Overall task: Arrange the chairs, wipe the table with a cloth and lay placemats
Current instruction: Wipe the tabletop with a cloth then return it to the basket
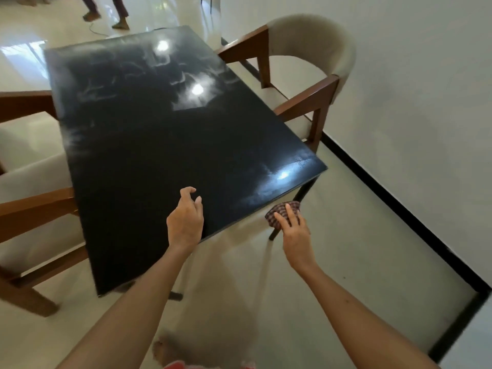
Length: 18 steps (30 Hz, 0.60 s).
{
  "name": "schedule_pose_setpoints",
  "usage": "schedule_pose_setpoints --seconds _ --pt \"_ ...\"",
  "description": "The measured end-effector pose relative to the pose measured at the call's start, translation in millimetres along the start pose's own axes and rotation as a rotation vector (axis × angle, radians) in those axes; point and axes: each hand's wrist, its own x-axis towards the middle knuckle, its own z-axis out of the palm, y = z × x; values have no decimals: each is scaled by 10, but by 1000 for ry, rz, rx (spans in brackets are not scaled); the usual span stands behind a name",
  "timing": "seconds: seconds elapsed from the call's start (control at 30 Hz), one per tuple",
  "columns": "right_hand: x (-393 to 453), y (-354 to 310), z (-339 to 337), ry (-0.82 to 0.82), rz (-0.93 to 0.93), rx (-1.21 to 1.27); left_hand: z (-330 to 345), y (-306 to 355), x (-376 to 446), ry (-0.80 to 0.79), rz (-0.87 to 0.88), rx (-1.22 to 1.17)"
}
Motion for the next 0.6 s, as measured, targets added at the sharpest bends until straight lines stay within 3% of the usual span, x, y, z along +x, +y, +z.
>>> schedule_pose_setpoints --seconds 0.1,0.17,0.3,0.37,0.5,0.6 --pt "211 389 -246 -7 235 376 261 460 76 -35 83 -58" --pt "402 458 -552 -25 477 741 429 735 150 -80 135 -96" --pt "863 770 -918 53 967 1198 816 1332 422 -227 217 -199" --pt "1094 1024 -1000 -61 1153 1409 1010 1642 625 -301 266 -284" --pt "1603 1535 -1224 -234 1205 1704 1411 2288 1095 -424 325 -375" --pt "2064 1869 -1418 -217 1223 1646 1711 2810 1464 -481 339 -385"
